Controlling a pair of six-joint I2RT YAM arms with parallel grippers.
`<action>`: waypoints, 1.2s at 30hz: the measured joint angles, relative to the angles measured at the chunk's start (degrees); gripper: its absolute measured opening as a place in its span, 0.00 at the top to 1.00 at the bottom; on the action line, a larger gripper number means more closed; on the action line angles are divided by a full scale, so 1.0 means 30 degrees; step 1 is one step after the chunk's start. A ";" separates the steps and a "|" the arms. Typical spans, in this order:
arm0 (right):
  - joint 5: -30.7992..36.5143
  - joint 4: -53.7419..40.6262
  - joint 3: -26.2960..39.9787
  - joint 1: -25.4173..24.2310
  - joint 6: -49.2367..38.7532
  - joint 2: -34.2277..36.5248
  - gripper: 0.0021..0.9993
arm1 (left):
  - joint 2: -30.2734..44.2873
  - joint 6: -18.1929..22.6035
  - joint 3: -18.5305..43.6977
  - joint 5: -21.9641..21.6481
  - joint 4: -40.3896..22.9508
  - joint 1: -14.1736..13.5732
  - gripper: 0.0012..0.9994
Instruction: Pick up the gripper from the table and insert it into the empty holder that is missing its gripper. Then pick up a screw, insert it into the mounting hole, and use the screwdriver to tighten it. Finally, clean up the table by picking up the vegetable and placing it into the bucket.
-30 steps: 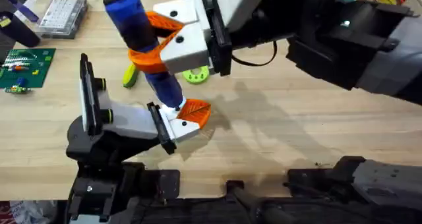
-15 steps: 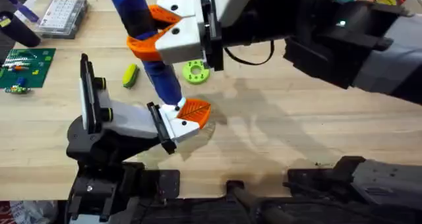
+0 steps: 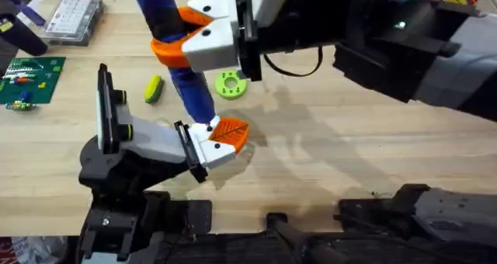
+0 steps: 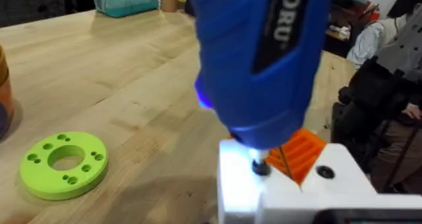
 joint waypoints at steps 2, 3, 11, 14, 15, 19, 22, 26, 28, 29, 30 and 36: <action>0.0063 0.0110 0.0000 0.0000 0.0192 0.0000 0.97 | 0.0000 0.0038 0.0000 0.0088 -0.0009 0.0000 0.99; 0.0067 0.0167 -0.0008 0.0000 0.0263 0.0000 0.97 | 0.0000 0.0058 0.0000 0.0114 -0.0009 0.0000 0.99; -0.1301 0.1270 -0.0182 0.0000 0.0334 0.0124 0.97 | -0.0015 0.0210 0.0000 0.0129 -0.0009 0.0000 0.99; -0.1483 0.1320 -0.0182 -0.0007 0.0718 0.0131 0.97 | -0.0022 0.0333 0.0000 0.0187 -0.0009 -0.0007 0.99; -0.1483 0.1328 -0.0189 -0.0022 0.0906 0.0131 0.97 | -0.0015 0.0362 0.0000 0.0187 -0.0009 -0.0029 0.99; -0.1483 0.1328 -0.0189 -0.0022 0.0909 0.0131 0.97 | -0.0015 0.0363 0.0000 0.0187 -0.0009 -0.0029 0.99; -0.1483 0.1328 -0.0189 -0.0022 0.0909 0.0131 0.97 | -0.0015 0.0363 0.0000 0.0187 -0.0009 -0.0029 0.99; -0.1483 0.1328 -0.0189 -0.0022 0.0909 0.0131 0.97 | -0.0015 0.0363 0.0000 0.0187 -0.0009 -0.0029 0.99; -0.1483 0.1328 -0.0189 -0.0022 0.0909 0.0131 0.97 | -0.0015 0.0363 0.0000 0.0187 -0.0009 -0.0029 0.99; -0.1483 0.1328 -0.0189 -0.0022 0.0909 0.0131 0.97 | -0.0015 0.0363 0.0000 0.0187 -0.0009 -0.0029 0.99; -0.1483 0.1328 -0.0189 -0.0022 0.0909 0.0131 0.97 | -0.0015 0.0363 0.0000 0.0187 -0.0009 -0.0029 0.99; -0.1483 0.1328 -0.0189 -0.0022 0.0909 0.0131 0.97 | -0.0015 0.0363 0.0000 0.0187 -0.0009 -0.0029 0.99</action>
